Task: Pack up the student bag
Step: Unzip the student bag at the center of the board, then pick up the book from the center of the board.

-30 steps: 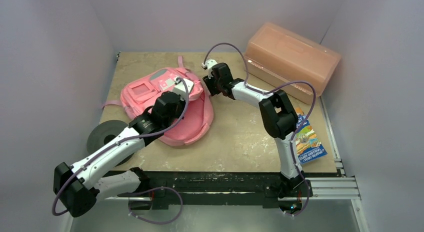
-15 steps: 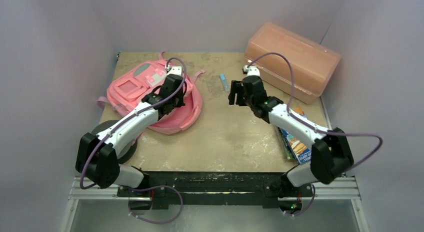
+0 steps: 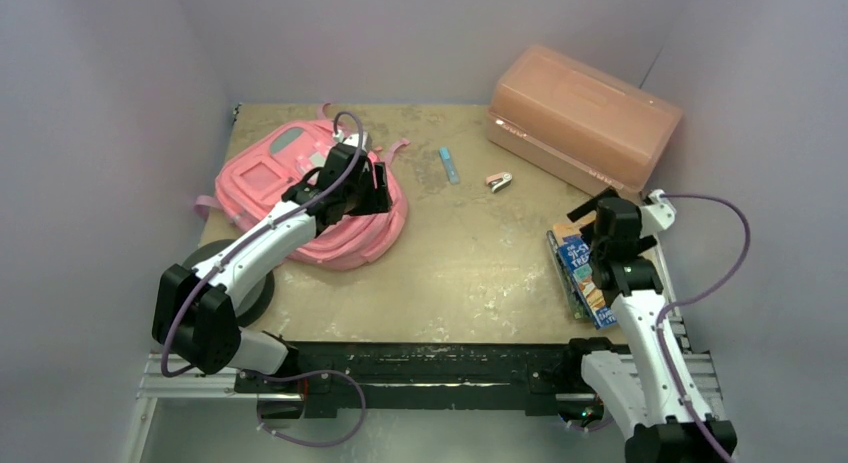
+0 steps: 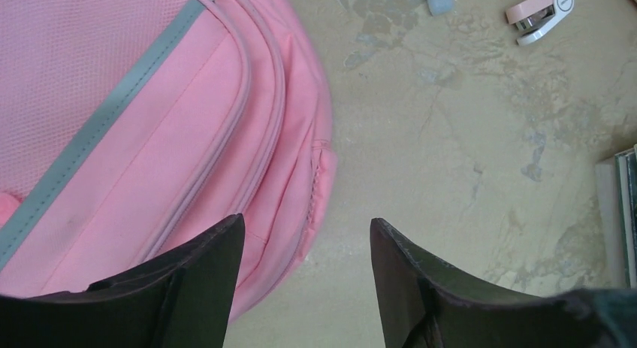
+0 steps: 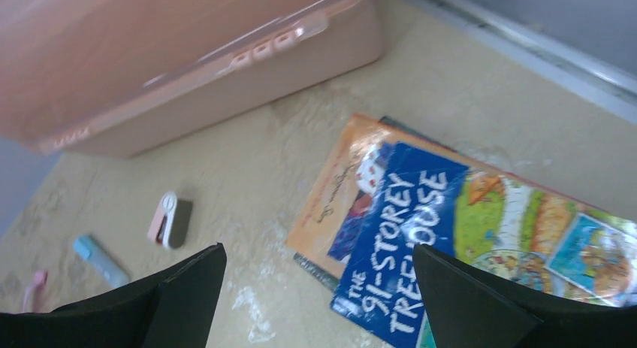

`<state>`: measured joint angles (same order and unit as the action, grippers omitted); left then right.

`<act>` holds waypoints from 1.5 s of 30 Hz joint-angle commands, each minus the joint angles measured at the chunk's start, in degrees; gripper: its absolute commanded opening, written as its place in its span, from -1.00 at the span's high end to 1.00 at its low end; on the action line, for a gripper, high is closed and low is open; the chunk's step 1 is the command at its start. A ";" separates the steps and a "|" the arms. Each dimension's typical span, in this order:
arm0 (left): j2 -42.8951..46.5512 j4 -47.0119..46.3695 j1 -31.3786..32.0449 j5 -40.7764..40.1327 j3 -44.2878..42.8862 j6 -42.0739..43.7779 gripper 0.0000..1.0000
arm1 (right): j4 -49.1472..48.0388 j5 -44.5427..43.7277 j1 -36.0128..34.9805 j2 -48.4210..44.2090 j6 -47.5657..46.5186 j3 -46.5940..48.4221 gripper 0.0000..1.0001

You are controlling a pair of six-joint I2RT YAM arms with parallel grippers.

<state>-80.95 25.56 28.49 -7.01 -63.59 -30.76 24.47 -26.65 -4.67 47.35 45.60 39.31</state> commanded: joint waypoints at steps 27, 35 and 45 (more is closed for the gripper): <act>-1.41 -7.81 1.25 17.56 0.31 -2.66 -0.27 | 8.44 6.47 36.57 -16.24 13.55 -15.98 -0.98; -2.77 -8.53 1.82 20.97 0.07 -4.17 -0.28 | 17.50 -1.32 36.57 -4.55 19.77 -9.34 -0.98; -2.49 -7.81 4.32 20.24 -0.61 -2.41 -0.28 | 6.82 6.27 36.40 6.75 -7.08 4.96 -0.98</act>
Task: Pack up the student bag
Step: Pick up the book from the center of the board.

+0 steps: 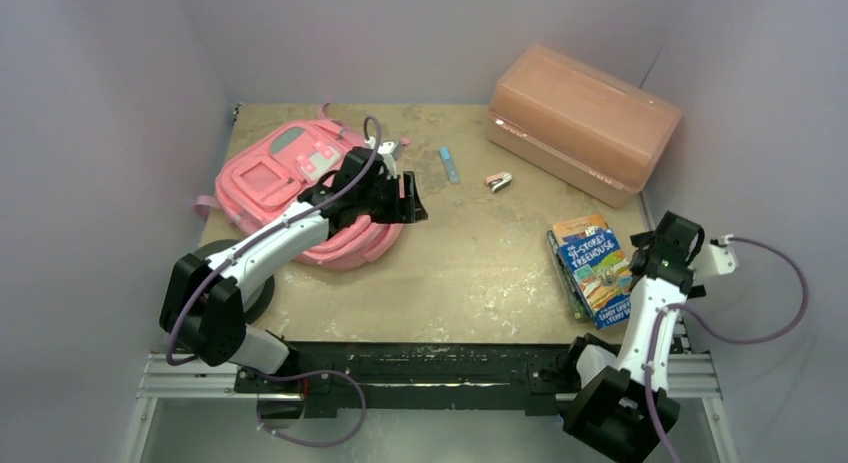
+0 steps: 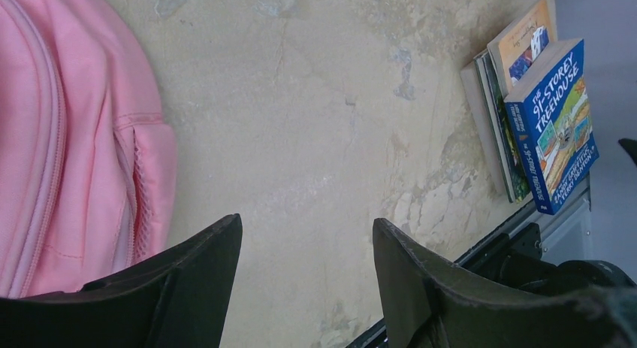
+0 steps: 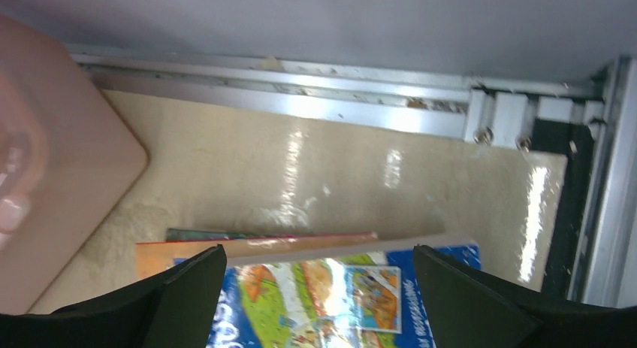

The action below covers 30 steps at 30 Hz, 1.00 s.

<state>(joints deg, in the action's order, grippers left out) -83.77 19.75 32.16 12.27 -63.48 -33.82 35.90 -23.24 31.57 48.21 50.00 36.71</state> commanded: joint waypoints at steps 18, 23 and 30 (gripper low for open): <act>-3.44 -7.80 4.47 13.12 -0.56 -1.31 -0.28 | -5.01 13.76 -6.75 14.78 -18.41 6.91 -0.98; -2.63 -17.36 7.64 17.98 3.54 -6.09 -0.28 | -6.54 15.34 -6.74 16.20 -18.87 5.64 -0.98; -0.54 -28.88 12.21 15.98 9.62 -10.14 -0.28 | -9.31 12.05 -4.64 13.22 -16.06 6.53 -0.98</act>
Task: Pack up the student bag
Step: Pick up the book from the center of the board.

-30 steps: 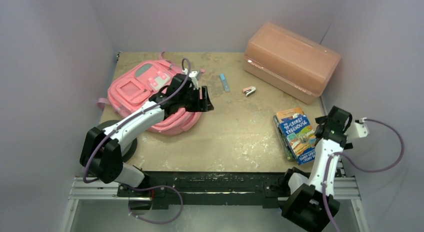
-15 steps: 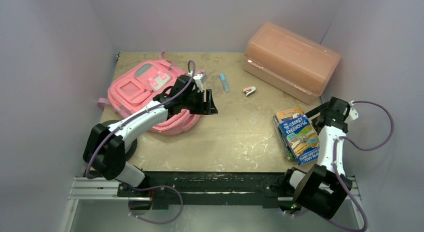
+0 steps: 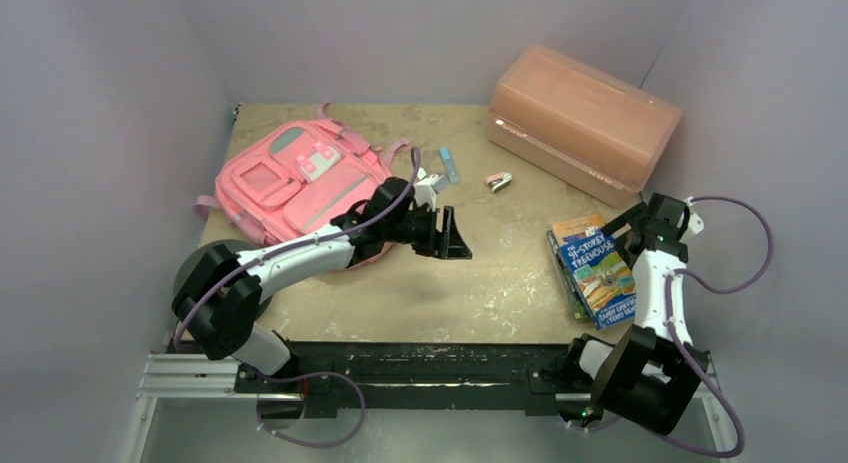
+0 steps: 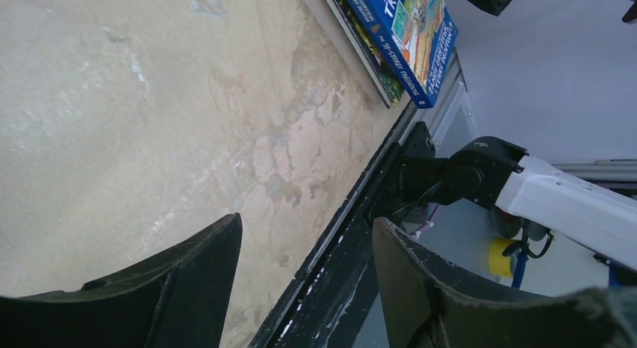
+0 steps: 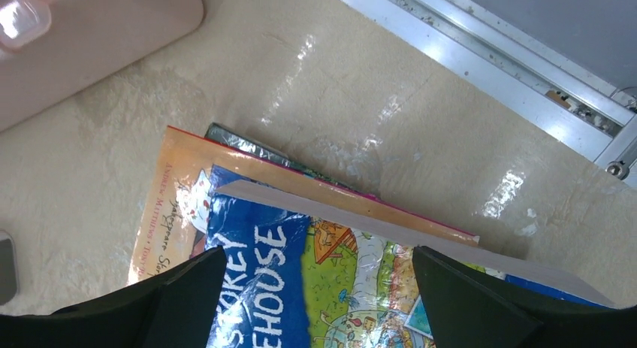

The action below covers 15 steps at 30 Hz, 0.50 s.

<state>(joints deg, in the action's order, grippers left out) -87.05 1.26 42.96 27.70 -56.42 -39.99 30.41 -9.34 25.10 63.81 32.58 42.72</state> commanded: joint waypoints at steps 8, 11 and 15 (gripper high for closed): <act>2.04 -15.66 5.11 -3.99 5.77 -8.10 -0.28 | -2.46 1.09 1.88 -0.22 1.90 0.53 -0.98; 0.54 -19.78 6.08 -5.36 7.00 -10.74 -0.28 | -2.25 4.55 1.89 0.00 1.93 -0.19 -0.98; -3.68 -26.26 7.53 -6.17 7.22 -14.81 -0.28 | -1.34 7.39 1.74 -0.76 1.00 0.19 -0.98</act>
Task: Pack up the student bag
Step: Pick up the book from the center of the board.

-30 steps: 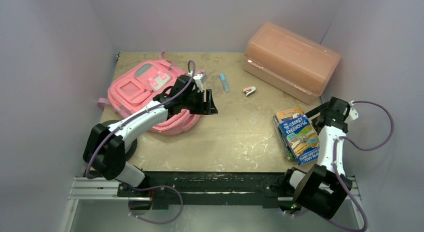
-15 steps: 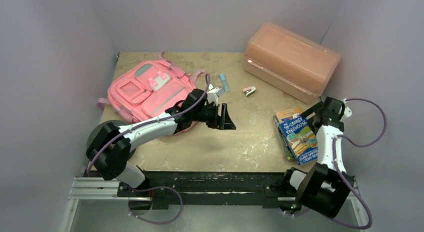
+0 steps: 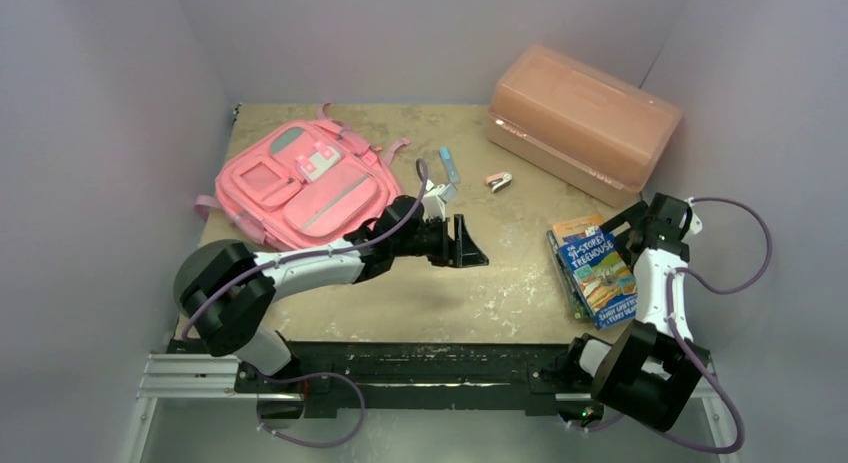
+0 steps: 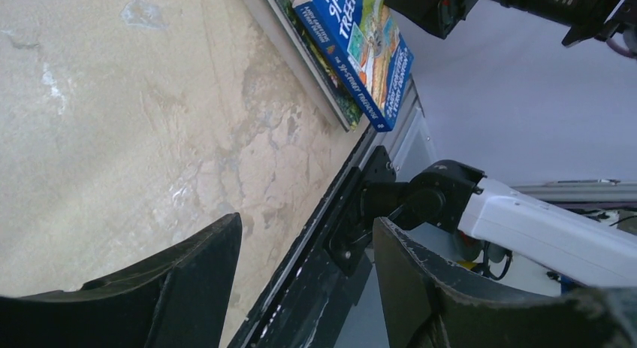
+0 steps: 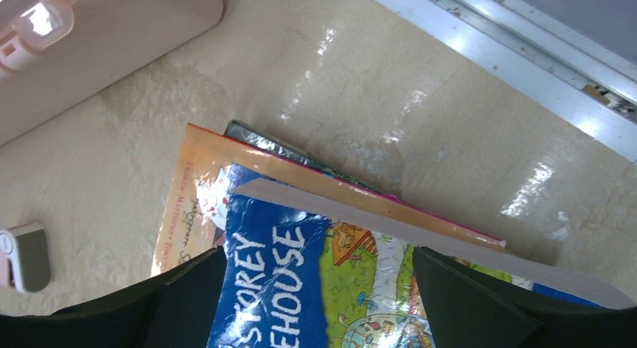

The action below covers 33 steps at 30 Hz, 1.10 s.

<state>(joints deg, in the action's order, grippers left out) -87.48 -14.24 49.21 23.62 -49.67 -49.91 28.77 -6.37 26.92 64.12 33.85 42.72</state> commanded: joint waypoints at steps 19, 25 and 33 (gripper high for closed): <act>-15.99 -20.95 9.59 -9.37 -3.64 -10.43 -0.27 | -5.60 0.24 1.96 0.66 4.33 0.91 -0.98; -13.67 -14.28 9.76 -13.08 -4.84 -7.40 -0.47 | -3.99 1.53 2.88 0.50 0.79 0.35 -0.97; -16.62 -12.56 9.85 -12.97 -9.54 -7.84 -0.50 | -2.78 6.85 1.82 -1.82 0.67 -3.07 -0.98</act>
<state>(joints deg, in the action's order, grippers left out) -103.81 -26.22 58.92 11.46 -55.37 -58.87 25.19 -3.31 29.87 64.71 35.31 41.21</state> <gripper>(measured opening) 0.747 0.987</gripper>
